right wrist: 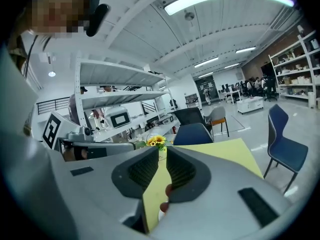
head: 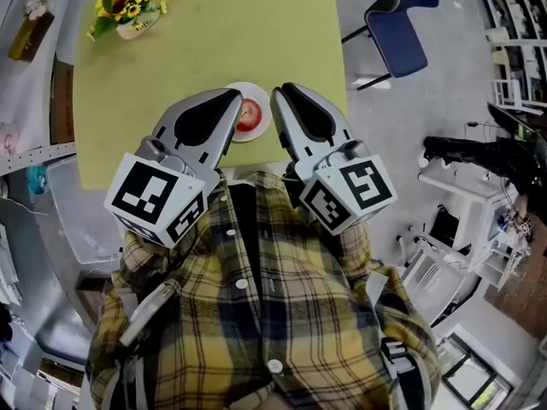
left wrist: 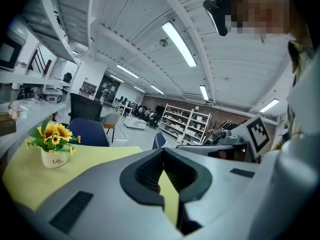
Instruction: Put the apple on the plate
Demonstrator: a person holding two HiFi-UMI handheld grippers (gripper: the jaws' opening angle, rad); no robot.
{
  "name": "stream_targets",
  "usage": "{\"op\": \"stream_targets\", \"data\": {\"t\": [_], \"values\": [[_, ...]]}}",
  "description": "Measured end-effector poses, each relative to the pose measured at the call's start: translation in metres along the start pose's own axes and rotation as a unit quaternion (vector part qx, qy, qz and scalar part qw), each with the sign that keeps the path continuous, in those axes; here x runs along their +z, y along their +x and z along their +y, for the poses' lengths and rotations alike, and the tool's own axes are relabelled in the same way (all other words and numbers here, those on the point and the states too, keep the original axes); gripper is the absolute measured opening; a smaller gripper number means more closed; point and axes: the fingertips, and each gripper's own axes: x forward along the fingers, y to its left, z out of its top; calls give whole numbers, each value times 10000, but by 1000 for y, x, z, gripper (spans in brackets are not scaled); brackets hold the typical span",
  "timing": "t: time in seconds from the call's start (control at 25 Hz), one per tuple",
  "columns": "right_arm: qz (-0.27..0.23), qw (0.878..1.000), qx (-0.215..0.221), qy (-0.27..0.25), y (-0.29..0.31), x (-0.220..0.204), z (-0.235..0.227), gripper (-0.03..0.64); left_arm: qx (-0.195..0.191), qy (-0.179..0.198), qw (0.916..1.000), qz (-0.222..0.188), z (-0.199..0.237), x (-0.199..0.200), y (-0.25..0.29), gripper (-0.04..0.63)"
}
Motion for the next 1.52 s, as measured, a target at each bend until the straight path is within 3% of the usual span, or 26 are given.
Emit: {"op": "stream_targets", "data": {"t": [0.32,0.84,1.52], "values": [[83,9998,47,156,7,-3,-6,1,-88,19,10000,-6,-2,1,6,8],[250,9989,97,372,9,-15,-14,-3,-11,-64,10000,-2,7,-2,8,9],[675,9969,386,87,9,-33,-6,-5,40,-141,9999,-44,3,-4,12,9]]}}
